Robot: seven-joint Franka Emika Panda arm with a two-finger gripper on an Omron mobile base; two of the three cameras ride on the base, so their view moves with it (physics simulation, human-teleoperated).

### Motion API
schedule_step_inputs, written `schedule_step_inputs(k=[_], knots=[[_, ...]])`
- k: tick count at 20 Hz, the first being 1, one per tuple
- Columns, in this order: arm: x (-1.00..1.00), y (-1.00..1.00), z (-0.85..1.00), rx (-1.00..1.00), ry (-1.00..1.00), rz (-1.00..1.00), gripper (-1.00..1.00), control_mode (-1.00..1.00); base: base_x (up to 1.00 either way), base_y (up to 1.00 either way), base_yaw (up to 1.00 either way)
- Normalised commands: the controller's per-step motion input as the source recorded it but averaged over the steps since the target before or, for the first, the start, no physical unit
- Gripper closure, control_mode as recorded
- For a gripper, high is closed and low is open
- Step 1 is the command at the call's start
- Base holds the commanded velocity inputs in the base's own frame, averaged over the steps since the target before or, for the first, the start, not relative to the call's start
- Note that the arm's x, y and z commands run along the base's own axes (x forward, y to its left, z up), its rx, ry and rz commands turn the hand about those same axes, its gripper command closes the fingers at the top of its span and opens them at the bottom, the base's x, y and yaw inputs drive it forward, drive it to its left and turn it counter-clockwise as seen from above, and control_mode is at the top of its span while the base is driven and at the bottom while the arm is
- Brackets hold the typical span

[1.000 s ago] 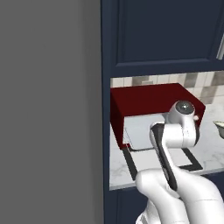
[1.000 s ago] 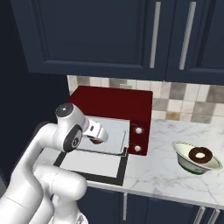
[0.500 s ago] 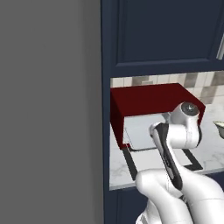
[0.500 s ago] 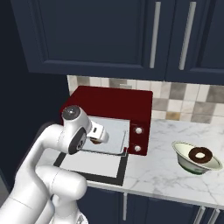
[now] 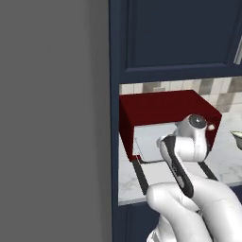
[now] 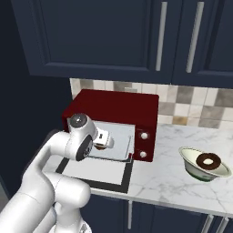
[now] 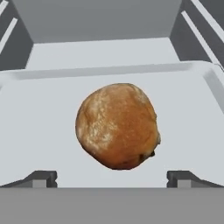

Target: Pick up the heated bread from the toaster oven and place it in the bowl. Then move the bread bowl to the dining counter.

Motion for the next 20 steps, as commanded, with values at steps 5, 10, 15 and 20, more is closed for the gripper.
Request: schedule_step_inputs(k=[5, 10, 15, 20], knots=[[0.29, 0.0, -0.18, -0.07, 0.0, 0.0, -1.0, -1.0, 0.0, 0.0, 0.0], [0.18, 0.0, -0.26, 0.0, -0.02, 0.0, -1.0, -1.0, 0.0, 0.0, 0.0], [0.14, 0.0, -0.34, 0.0, -0.02, 0.0, -1.0, -1.0, 0.0, 0.0, 0.0], [0.07, -0.02, -0.29, 0.0, 0.0, 0.0, 1.0, -1.0, 0.0, 0.0, 0.0]])
